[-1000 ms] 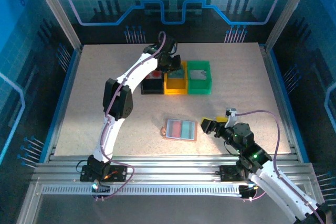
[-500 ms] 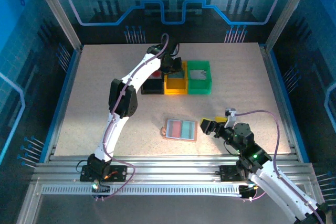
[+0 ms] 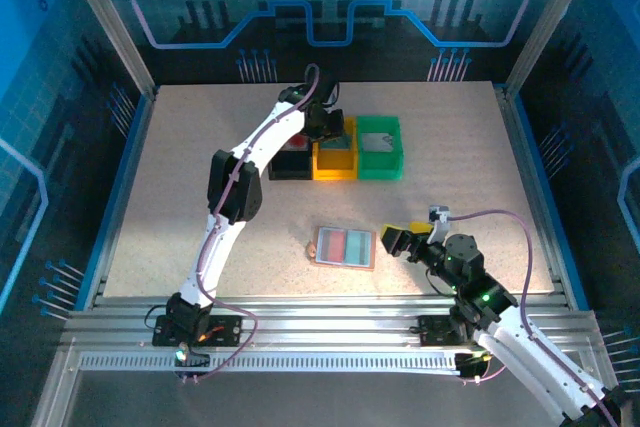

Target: Take the credit cards out of the card holder

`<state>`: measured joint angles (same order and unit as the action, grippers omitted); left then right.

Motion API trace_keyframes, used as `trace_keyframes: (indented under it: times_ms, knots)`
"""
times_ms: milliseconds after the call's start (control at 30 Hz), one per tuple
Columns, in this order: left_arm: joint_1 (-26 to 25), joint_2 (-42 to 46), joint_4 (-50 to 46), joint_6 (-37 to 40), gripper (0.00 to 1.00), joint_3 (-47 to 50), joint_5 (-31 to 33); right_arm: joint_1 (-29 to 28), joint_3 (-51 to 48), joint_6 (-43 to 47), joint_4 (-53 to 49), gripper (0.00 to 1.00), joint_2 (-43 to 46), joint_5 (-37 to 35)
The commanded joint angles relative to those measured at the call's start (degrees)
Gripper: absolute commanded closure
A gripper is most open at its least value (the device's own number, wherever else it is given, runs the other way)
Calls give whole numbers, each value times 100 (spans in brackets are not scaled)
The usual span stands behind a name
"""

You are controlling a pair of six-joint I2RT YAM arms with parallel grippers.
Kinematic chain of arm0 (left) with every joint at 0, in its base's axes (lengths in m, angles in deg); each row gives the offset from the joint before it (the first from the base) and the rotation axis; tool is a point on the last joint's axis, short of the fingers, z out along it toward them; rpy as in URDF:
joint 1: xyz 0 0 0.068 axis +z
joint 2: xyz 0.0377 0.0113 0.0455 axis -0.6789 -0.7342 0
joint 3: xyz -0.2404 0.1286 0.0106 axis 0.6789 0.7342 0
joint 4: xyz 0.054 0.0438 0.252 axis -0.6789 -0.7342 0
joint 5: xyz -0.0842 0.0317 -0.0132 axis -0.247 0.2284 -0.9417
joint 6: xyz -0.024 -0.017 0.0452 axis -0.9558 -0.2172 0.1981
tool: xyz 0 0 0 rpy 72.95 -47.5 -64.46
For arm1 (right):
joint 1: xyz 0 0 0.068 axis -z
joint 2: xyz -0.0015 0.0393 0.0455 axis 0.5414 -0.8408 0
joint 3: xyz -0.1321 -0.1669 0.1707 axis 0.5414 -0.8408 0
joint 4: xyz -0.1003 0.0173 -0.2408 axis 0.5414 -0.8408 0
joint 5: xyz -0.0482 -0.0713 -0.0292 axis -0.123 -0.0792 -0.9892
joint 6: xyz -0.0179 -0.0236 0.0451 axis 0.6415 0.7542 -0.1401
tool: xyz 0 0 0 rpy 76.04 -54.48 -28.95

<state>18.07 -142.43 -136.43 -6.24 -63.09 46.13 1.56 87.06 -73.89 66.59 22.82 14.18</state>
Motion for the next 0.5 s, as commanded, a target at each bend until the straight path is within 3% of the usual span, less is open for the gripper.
trace_keyframes:
  times_ms: [0, 467]
  knots:
    - [65, -174, -144, 77, 99, -203, -88, -75, -74, -18, 252, 0, -43, 41]
    - [104, -327, -119, -29, 81, -345, -265, -131, -82, 24, 364, 0, -212, -22]
